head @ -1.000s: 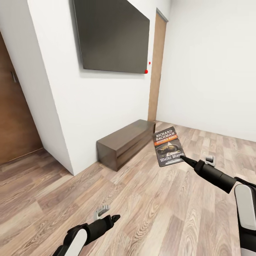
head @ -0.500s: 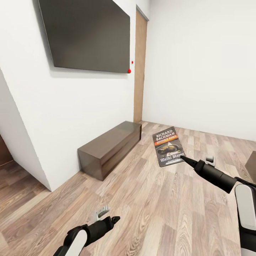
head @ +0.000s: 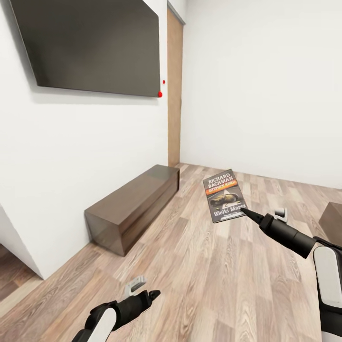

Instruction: In the bedroom, move the book from the bed onto either nightstand, and place the two sandals side by side next to the bed.

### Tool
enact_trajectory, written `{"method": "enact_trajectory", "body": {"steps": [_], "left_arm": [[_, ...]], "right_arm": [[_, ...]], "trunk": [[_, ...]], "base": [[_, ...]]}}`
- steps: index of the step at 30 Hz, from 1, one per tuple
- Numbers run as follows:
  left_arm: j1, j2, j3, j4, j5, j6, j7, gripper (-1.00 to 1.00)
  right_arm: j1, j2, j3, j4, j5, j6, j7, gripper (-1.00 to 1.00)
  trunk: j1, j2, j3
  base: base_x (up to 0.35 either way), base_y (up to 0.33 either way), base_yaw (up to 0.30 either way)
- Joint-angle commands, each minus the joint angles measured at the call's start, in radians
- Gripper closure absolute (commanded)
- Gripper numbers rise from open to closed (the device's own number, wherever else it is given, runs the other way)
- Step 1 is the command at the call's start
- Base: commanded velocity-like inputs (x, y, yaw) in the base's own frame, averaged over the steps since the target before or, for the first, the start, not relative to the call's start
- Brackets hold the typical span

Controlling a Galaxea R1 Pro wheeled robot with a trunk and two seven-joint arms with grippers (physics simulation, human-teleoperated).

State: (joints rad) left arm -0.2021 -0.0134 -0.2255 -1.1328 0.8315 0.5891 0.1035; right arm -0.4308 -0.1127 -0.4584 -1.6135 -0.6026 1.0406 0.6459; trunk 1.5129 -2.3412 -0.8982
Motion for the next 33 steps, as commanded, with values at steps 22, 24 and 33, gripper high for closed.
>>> {"method": "enact_trajectory", "body": {"steps": [22, 24, 33], "left_arm": [[0.000, 0.000, -0.002, 0.005, 0.011, 0.003, 0.011, -1.00], [0.000, 0.000, -0.002, 0.006, 0.011, 0.003, 0.011, -1.00], [0.000, 0.000, -0.002, 0.007, 0.011, 0.003, 0.011, -1.00]], "right_arm": [[-0.001, -0.001, 0.000, 0.002, 0.024, 0.007, -0.022, 1.00], [-0.003, 0.002, 0.001, 0.002, 0.061, 0.007, -0.073, 1.00], [0.001, -0.001, -0.003, -0.001, 0.098, 0.007, -0.128, 1.00]], "trunk": [[0.000, 0.000, -0.001], [0.000, 0.000, -0.001], [0.000, 0.000, -0.001]], "base": [[0.327, 0.000, -0.005], [0.327, 0.000, 0.000], [0.327, 0.000, -0.113]]}}
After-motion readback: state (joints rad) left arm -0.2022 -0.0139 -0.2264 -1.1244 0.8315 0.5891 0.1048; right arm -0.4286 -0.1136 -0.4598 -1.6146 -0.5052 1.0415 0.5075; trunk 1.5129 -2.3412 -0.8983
